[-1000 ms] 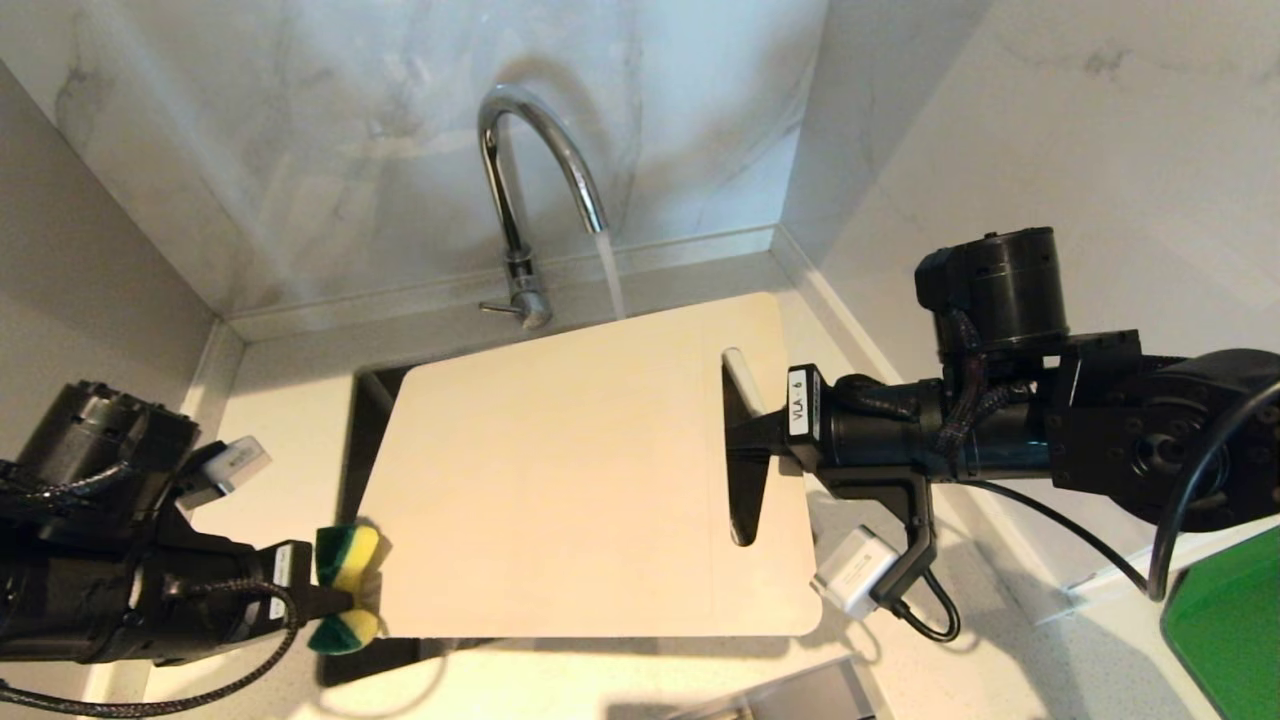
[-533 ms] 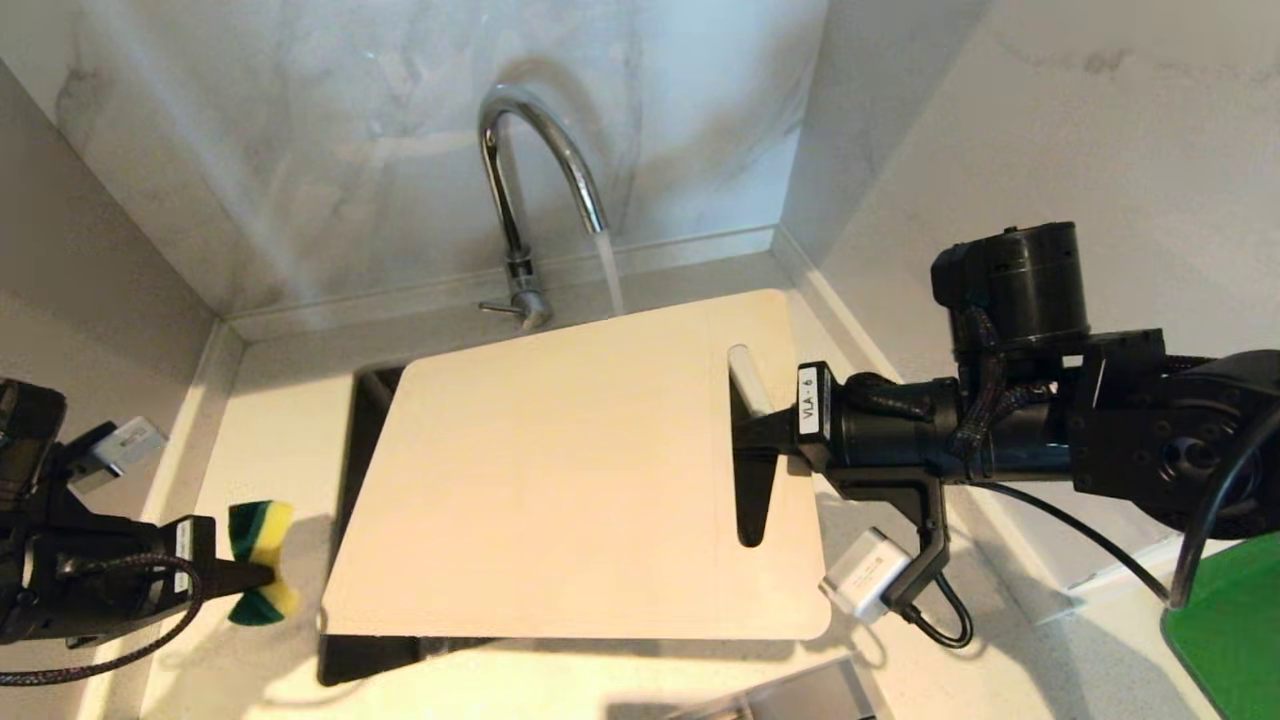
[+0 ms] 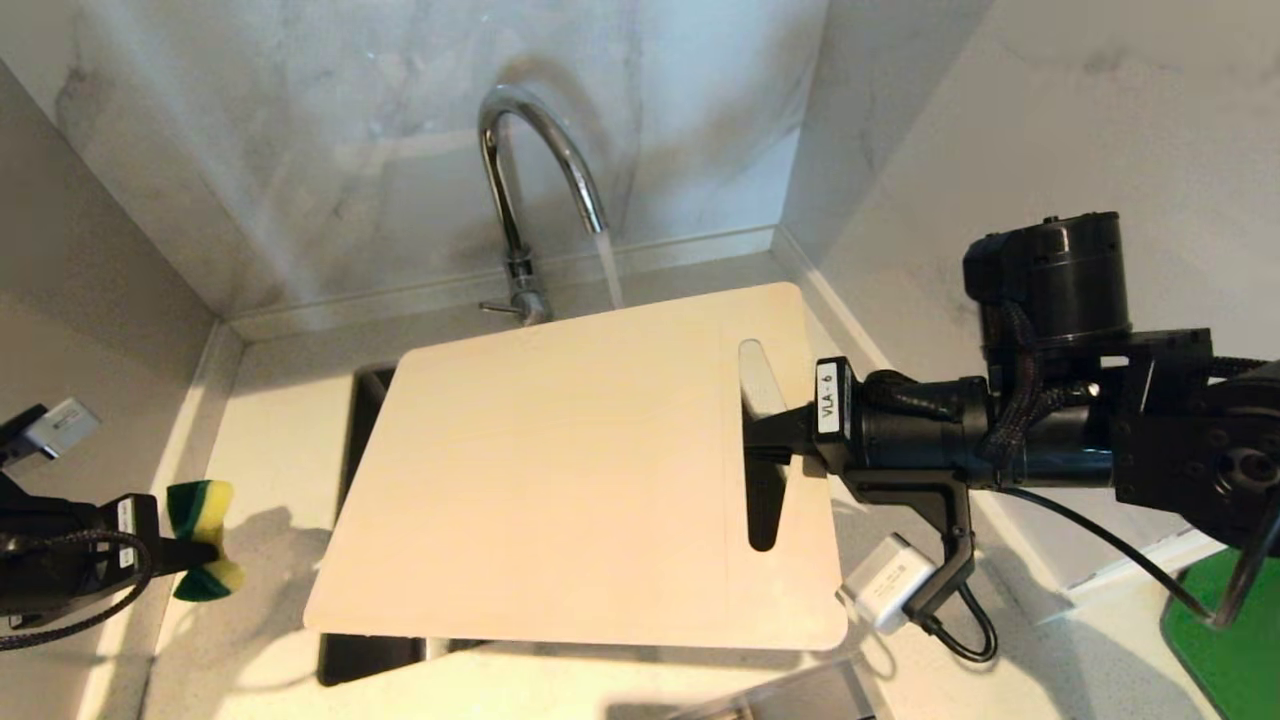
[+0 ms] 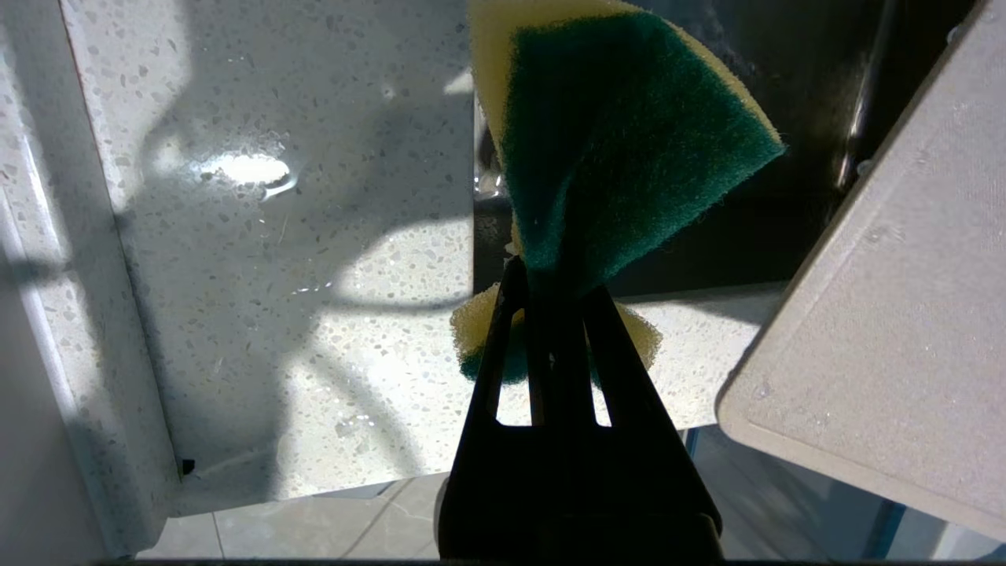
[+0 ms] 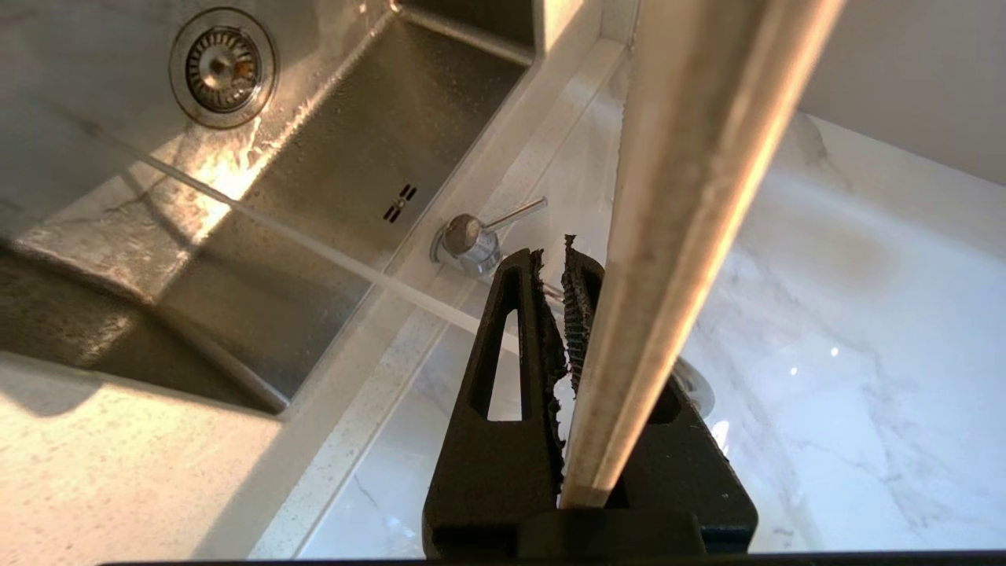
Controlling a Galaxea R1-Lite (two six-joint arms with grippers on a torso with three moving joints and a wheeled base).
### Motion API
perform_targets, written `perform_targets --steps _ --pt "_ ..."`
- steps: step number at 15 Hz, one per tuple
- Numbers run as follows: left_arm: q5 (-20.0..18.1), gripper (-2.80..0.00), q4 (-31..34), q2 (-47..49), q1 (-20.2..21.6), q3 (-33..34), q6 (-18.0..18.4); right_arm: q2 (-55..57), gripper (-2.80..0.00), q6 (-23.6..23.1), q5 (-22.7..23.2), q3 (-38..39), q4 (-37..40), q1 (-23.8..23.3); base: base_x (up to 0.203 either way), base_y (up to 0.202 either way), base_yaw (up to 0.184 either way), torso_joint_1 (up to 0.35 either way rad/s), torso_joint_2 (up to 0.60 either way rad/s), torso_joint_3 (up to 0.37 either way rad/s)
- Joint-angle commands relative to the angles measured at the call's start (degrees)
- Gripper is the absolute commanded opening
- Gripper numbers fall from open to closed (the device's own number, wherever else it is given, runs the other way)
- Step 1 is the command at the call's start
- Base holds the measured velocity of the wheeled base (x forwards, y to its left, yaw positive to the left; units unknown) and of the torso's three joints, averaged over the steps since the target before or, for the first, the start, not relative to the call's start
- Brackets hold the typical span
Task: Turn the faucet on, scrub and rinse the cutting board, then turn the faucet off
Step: Put down the cutting board
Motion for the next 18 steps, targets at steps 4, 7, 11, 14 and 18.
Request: perform_targets --steps 4,7,11,14,18 --pt "-0.13 -2.8 0.15 0.54 0.15 0.39 -0.15 -2.76 -2.8 -0.44 0.14 1.78 -0.1 0.02 0.0 0.0 0.0 0.0 0.0 0.0" --pt "-0.57 -2.8 0.94 1.63 0.15 0.32 1.41 -4.32 -2.8 0.58 0.06 2.24 -0.1 -0.03 0.0 0.0 0.0 0.0 0.0 0.0" --pt "-0.31 -2.8 0.95 2.49 0.84 0.83 1.98 -6.32 -2.8 3.95 -0.02 6.6 -3.93 -1.31 0.0 0.0 0.0 0.0 0.0 0.0" --pt "-0.31 -2.8 0.94 2.49 2.0 0.93 2.14 -7.67 -2.8 9.23 -0.38 10.26 -10.74 -1.61 0.0 0.0 0.0 0.0 0.0 0.0" --pt "-0.57 -2.8 0.77 3.92 2.0 0.77 3.1 -8.93 -2.8 9.34 -0.39 11.5 -11.08 -2.29 0.0 0.0 0.0 0.0 0.0 0.0"
